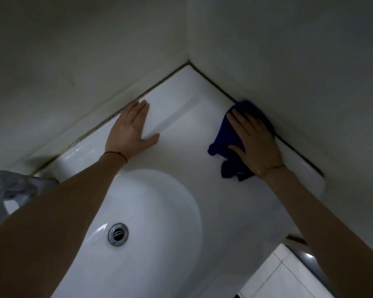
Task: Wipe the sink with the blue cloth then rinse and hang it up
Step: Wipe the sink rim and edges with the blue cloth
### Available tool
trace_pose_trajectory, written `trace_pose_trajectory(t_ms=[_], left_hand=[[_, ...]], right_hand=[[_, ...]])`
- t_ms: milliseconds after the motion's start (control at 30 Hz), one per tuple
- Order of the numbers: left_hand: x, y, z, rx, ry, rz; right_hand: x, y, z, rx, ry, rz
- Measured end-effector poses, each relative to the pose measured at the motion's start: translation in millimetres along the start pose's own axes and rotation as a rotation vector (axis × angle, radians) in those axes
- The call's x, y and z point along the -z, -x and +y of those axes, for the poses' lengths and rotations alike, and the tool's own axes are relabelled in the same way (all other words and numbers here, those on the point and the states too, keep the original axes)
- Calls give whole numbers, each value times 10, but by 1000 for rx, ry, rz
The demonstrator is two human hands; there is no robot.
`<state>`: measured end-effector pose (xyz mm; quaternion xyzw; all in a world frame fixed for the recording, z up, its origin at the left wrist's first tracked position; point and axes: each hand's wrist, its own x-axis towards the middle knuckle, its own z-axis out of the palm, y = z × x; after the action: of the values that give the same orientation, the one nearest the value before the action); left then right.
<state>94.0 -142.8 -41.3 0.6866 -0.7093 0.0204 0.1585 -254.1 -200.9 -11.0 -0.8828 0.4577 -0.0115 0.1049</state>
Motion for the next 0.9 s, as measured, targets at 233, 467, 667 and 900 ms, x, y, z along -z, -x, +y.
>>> trace_pose_trajectory(t_ms=[233,467,667,900], left_hand=[[-12,-11,13,-5,-2,3],[-8,-14,18,-3,-4,-4],[3,-17,23,4,1,-1],[28,-31,36,-9,-2,-34]], right_hand=[[-14,798,322,-40,-8,11],[-25,-194,-14,31,-31,55],[-71,-1038,-353,-1,-194,127],[-72,-1582,-682,-66,-457,168]])
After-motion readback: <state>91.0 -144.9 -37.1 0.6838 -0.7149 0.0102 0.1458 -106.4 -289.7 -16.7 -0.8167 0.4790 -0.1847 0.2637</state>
